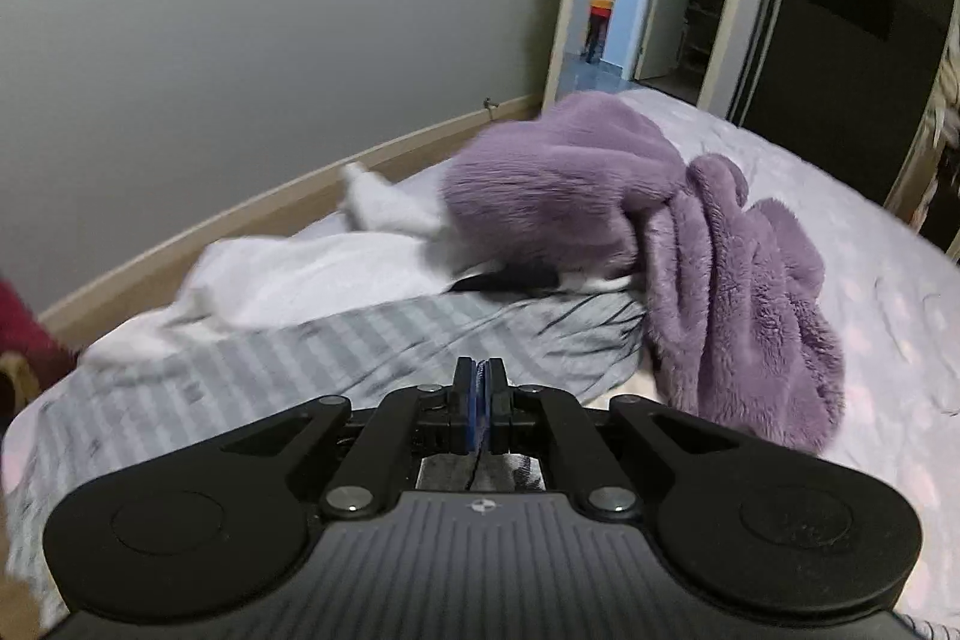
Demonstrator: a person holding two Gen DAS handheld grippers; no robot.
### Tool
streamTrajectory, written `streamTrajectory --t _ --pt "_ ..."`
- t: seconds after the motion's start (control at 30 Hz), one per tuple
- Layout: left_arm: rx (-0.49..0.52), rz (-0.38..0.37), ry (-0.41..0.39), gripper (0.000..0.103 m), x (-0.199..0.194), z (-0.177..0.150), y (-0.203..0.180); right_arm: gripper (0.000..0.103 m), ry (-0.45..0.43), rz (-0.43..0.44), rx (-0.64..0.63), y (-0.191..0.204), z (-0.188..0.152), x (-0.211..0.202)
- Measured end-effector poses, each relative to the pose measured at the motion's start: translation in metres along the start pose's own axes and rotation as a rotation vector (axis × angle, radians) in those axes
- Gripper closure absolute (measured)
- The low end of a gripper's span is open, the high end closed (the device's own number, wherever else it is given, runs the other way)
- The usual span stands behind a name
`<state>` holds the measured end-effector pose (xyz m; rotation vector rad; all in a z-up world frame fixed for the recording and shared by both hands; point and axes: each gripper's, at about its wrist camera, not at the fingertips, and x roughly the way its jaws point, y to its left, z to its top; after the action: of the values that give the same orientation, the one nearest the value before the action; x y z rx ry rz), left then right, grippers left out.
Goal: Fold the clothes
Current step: 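Lower the grey striped pants beside the stack and open the right gripper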
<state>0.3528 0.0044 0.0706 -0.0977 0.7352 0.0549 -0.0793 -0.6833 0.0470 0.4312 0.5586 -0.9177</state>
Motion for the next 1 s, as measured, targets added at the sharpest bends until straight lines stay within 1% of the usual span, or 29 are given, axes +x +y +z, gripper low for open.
streamTrajectory --t 0.13,0.23,0.3,0.43,0.47,0.5,0.53,0.57,0.6,0.63,0.67,0.73,0.83,0.87,0.93,1.0 --pt "0.056 0.034 0.03 0.102 0.063 0.004 -0.056 0.097 0.048 -0.078 -0.047 0.021 -0.001 0.074" --pt "0.119 0.092 0.049 0.102 0.107 -0.006 -0.087 0.097 0.094 -0.127 -0.086 0.032 -0.012 0.121" --pt "0.166 0.123 0.06 0.102 0.13 -0.018 -0.099 0.097 0.13 -0.145 -0.101 0.036 -0.022 0.148" --pt "0.242 0.12 0.085 0.101 0.16 -0.035 -0.112 0.096 0.19 -0.154 -0.14 0.041 -0.041 0.182" --pt "0.245 0.119 0.089 0.101 0.162 -0.038 -0.112 0.096 0.2 -0.153 -0.144 0.042 -0.044 0.186" --pt "0.243 0.117 0.093 0.098 0.164 -0.039 -0.111 0.094 0.211 -0.149 -0.146 0.043 -0.045 0.188" --pt "0.236 0.111 0.091 0.093 0.16 -0.039 -0.108 0.092 0.22 -0.147 -0.149 0.043 -0.046 0.189" --pt "0.228 0.104 0.088 0.09 0.156 -0.039 -0.104 0.086 0.225 -0.146 -0.151 0.043 -0.045 0.188" --pt "0.22 0.096 0.085 0.084 0.151 -0.039 -0.101 0.075 0.223 -0.148 -0.152 0.042 -0.044 0.185" --pt "0.22 0.086 0.081 0.078 0.142 -0.038 -0.097 0.07 0.212 -0.153 -0.153 0.04 -0.041 0.179" --pt "0.223 0.075 0.077 0.075 0.133 -0.037 -0.093 0.065 0.204 -0.154 -0.15 0.038 -0.039 0.173" --pt "0.229 0.052 0.074 0.069 0.111 -0.037 -0.082 0.064 0.207 -0.123 -0.13 0.029 -0.033 0.155" --pt "0.238 0.015 0.081 0.068 0.073 -0.043 -0.061 0.062 0.214 -0.081 -0.128 0.017 -0.031 0.123" --pt "0.242 0.002 0.083 0.067 0.061 -0.045 -0.054 0.062 0.216 -0.065 -0.139 0.013 -0.033 0.11" --pt "0.248 -0.023 0.088 0.063 0.036 -0.049 -0.04 0.062 0.221 -0.038 -0.159 0.003 -0.04 0.085" --pt "0.248 -0.041 0.119 0.063 0.011 -0.056 -0.026 0.063 0.244 0.002 -0.161 -0.007 -0.05 0.06"
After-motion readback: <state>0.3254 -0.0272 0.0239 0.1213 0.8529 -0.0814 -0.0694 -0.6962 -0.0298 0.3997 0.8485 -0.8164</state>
